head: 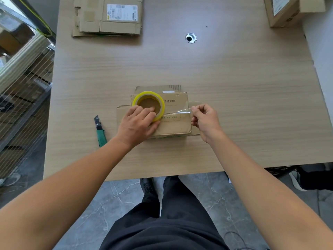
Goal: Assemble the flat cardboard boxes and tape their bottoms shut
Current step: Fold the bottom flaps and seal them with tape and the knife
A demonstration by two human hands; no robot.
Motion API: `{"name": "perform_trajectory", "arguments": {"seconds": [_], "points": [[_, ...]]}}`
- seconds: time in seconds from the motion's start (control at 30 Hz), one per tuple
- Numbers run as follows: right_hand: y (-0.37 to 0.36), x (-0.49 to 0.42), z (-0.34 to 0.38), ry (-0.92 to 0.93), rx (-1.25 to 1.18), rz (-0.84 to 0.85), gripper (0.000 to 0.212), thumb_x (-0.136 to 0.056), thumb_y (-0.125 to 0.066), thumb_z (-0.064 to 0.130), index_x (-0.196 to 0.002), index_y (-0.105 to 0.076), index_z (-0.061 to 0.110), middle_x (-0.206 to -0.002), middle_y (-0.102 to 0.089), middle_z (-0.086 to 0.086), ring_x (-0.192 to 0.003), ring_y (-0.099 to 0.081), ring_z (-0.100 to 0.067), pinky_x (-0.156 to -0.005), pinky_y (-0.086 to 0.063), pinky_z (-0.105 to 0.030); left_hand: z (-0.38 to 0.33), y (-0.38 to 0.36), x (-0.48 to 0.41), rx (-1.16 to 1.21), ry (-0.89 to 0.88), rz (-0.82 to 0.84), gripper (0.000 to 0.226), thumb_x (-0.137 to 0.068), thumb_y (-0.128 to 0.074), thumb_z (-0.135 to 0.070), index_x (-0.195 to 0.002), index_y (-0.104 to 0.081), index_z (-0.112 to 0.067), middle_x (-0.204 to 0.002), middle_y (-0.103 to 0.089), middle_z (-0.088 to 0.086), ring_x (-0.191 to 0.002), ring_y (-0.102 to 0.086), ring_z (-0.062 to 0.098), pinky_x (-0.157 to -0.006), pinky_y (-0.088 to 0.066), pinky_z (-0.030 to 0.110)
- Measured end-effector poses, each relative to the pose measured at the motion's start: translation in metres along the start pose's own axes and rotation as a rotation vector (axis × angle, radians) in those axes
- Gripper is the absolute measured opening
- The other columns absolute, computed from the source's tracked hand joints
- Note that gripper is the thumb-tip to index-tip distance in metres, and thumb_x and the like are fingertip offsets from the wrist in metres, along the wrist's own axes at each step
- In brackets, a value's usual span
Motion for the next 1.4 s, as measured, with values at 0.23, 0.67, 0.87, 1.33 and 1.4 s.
{"name": "perform_trajectory", "arguments": {"seconds": [0.23,0.67,0.87,1.33,1.4], "points": [[-0.005,-0.006,-0.014,0.008,0.023,0.004,0.017,-0.101,-0.061,0.013,-0.084,-0.055,0.015,-0.071,-0.055,-0.002,-0.051,-0.049,-0.005,-0.049,-0.044,-0.022,0.0,-0.003,0.001,0.004,-0.02,0.003,0.027,-0.098,-0.061,-0.036,-0.092,-0.067,-0.01,-0.108,-0.07,0.007,-0.081,-0.059,0.03,-0.087,-0.046,0.041],[-0.008,-0.006,-0.01,0.058,0.296,-0.079,0.051,-0.106,-0.045,0.035,-0.152,-0.033,0.018,-0.144,-0.046,-0.01,-0.131,-0.05,-0.027,-0.114,-0.039,-0.044,-0.001,-0.004,-0.001,-0.015,-0.016,0.025,0.028,-0.098,-0.06,-0.037,-0.092,-0.068,-0.011,-0.11,-0.07,0.005,-0.082,-0.058,0.028,-0.09,-0.044,0.041],[-0.058,0.013,-0.007,0.185,0.655,0.106,0.071,-0.108,-0.029,0.045,-0.161,0.011,0.021,-0.171,0.005,-0.006,-0.157,0.002,-0.019,-0.124,-0.006,-0.036,-0.002,0.0,-0.006,-0.033,-0.028,0.052,0.027,-0.096,-0.062,-0.036,-0.088,-0.067,-0.011,-0.102,-0.07,0.006,-0.079,-0.059,0.031,-0.09,-0.046,0.041],[-0.069,0.026,-0.003,0.303,0.884,-0.18,0.067,-0.101,-0.006,0.06,-0.16,0.001,0.03,-0.168,-0.02,-0.002,-0.147,-0.034,-0.032,-0.117,-0.032,-0.053,0.055,0.063,-0.078,0.036,-0.083,0.487,0.064,-0.086,-0.032,-0.072,-0.08,-0.067,-0.019,-0.061,-0.061,0.005,-0.064,-0.062,0.033,-0.061,-0.043,0.034],[-0.069,0.026,-0.002,0.332,0.882,-0.189,0.068,-0.101,-0.006,0.06,-0.161,-0.005,0.026,-0.167,-0.023,-0.004,-0.149,-0.031,-0.03,-0.119,-0.028,-0.053,0.06,0.069,-0.07,0.068,0.05,0.556,0.064,-0.082,-0.029,-0.075,-0.085,-0.067,-0.023,-0.058,-0.05,-0.004,-0.062,-0.053,0.029,-0.055,-0.034,0.032]]}}
Point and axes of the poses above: each hand's wrist, its own x-axis away from the middle knuckle, its own y-axis out of the back of the hand, z = x × y, the point moved 5 cm from there along -x, towards the middle knuckle
